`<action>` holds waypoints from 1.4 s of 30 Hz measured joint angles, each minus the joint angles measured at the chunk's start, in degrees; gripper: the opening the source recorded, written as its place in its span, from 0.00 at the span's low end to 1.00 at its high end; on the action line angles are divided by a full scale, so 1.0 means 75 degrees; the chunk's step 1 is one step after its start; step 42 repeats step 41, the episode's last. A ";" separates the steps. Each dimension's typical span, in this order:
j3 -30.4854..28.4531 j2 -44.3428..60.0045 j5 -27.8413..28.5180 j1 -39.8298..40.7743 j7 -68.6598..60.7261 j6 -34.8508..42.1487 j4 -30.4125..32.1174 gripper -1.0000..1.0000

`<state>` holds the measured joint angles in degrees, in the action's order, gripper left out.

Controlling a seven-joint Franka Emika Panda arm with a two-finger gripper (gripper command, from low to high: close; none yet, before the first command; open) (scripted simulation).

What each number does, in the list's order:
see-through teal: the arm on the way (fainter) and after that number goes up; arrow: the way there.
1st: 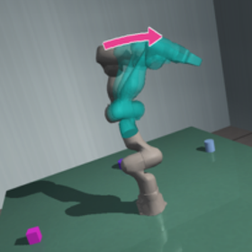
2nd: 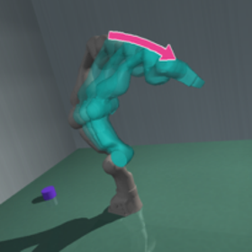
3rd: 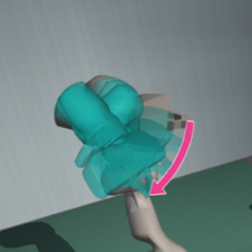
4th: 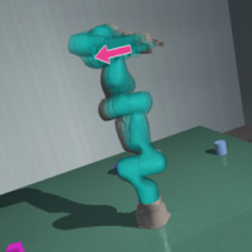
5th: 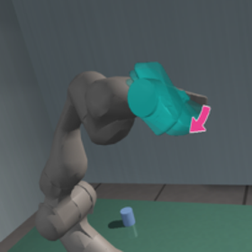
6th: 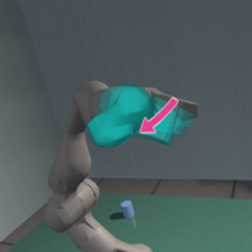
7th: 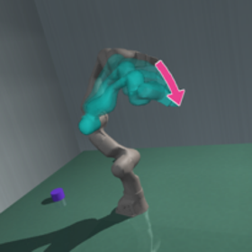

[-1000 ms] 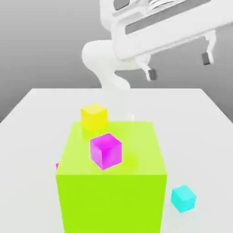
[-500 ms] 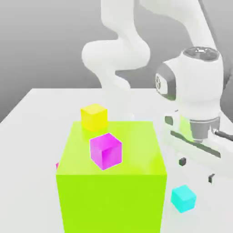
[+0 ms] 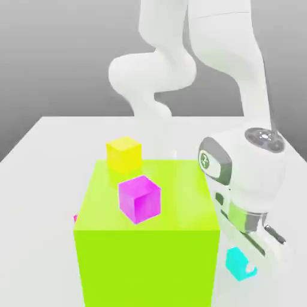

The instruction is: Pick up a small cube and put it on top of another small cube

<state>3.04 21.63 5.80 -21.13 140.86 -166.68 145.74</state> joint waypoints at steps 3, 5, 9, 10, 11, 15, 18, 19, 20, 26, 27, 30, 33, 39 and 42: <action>0.0106 -0.0533 -0.0095 0.0075 -0.0100 0.0309 0.0111 0.00; 0.0189 -0.0985 -0.0240 0.0128 -0.0206 0.0660 0.0206 0.00; 0.0457 -0.1472 -0.0859 0.0517 -0.0995 0.1153 0.0261 0.00; 0.0503 -0.1570 -0.1149 0.0568 -0.1339 0.1349 0.0188 0.00; 0.0610 -0.1675 -0.1396 0.0694 -0.1658 0.1566 0.0101 0.00; 0.0725 -0.2163 -0.2134 0.0997 -0.2755 0.2517 -0.0291 0.00; 0.0662 -0.2575 -0.2382 0.1189 -0.3357 0.3241 -0.0587 0.00; 0.0645 -0.2718 -0.2418 0.1256 -0.3526 0.3478 -0.0684 0.00; 0.0579 -0.2877 -0.2395 0.1282 -0.3631 0.3738 -0.0795 0.00; 0.0005 -0.3921 -0.1738 0.2037 -0.3767 0.5442 -0.1544 0.00; -0.0090 -0.4099 -0.1578 0.2150 -0.3750 0.5722 -0.1670 0.00; -0.0435 -0.4600 -0.1010 0.2607 -0.3523 0.6534 -0.2048 0.00; -0.0612 -0.4548 -0.0769 0.2891 -0.3236 0.6370 -0.1932 0.00; -0.0584 -0.4249 -0.0759 0.2986 -0.3218 0.5598 -0.1456 1.00; -0.0584 -0.4249 -0.0759 0.2986 -0.3218 0.5598 -0.1456 1.00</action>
